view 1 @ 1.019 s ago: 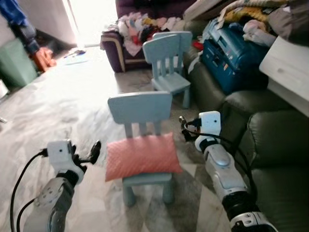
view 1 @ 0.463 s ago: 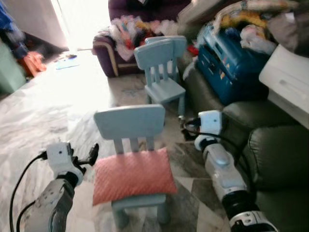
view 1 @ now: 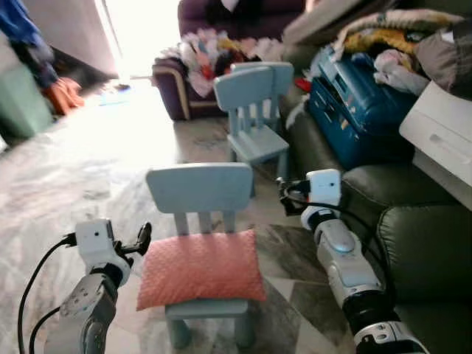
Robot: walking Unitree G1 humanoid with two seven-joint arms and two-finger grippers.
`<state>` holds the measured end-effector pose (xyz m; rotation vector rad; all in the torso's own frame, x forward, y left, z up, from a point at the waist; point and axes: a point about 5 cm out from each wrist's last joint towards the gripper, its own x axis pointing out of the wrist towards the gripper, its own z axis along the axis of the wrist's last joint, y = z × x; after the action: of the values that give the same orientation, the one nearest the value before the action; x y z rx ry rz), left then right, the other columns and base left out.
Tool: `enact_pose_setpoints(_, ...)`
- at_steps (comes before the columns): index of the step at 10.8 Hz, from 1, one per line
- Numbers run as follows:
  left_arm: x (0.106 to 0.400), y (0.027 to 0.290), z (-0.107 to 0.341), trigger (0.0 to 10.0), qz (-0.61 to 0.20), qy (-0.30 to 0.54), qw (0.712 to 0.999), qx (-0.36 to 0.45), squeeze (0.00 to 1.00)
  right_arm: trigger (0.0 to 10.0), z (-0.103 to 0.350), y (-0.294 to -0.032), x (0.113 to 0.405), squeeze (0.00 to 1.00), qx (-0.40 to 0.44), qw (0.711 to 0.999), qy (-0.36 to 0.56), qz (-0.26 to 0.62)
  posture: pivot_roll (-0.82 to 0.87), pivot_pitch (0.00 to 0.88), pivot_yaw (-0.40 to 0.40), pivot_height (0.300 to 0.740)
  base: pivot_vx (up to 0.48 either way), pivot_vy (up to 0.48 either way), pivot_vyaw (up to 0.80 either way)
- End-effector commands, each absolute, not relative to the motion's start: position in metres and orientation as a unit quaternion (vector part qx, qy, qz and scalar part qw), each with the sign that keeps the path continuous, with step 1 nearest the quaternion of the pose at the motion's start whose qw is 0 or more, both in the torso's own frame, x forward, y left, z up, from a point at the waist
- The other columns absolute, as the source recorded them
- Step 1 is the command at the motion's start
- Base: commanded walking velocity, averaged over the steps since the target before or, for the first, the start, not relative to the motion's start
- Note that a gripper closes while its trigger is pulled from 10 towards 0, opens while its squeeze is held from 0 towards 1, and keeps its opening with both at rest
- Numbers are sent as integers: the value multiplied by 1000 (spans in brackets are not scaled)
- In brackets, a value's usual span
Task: Move the pillow to the sofa
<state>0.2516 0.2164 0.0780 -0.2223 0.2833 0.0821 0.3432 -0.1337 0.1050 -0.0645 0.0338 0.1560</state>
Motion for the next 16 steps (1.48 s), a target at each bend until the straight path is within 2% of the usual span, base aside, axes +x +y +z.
enact_pose_setpoints(1, 251, 220, 77, 10000, 47, 148, 982, -109, 0, 10000, 108, -136, 346, 0, -32, 997, 12, 73, -145, 6, 57, 740, 0, 0, 0)
enact_pose_setpoints(3, 251, 220, 76, 10000, 50, 154, 980, -114, 0, 10000, 108, -136, 346, 0, -32, 997, 13, 73, -145, 9, 56, 740, 0, 180, 0)
enact_pose_setpoints(11, 251, 214, 74, 10000, 37, 163, 979, -117, 0, 10000, 106, -136, 344, 0, -32, 997, 15, 73, -147, 11, 62, 740, 0, 472, 0)
enact_pose_setpoints(16, 251, 218, 82, 10000, 26, 132, 985, -104, 0, 10000, 106, -136, 344, 0, -32, 997, 15, 71, -149, 11, 67, 740, 0, 0, 0)
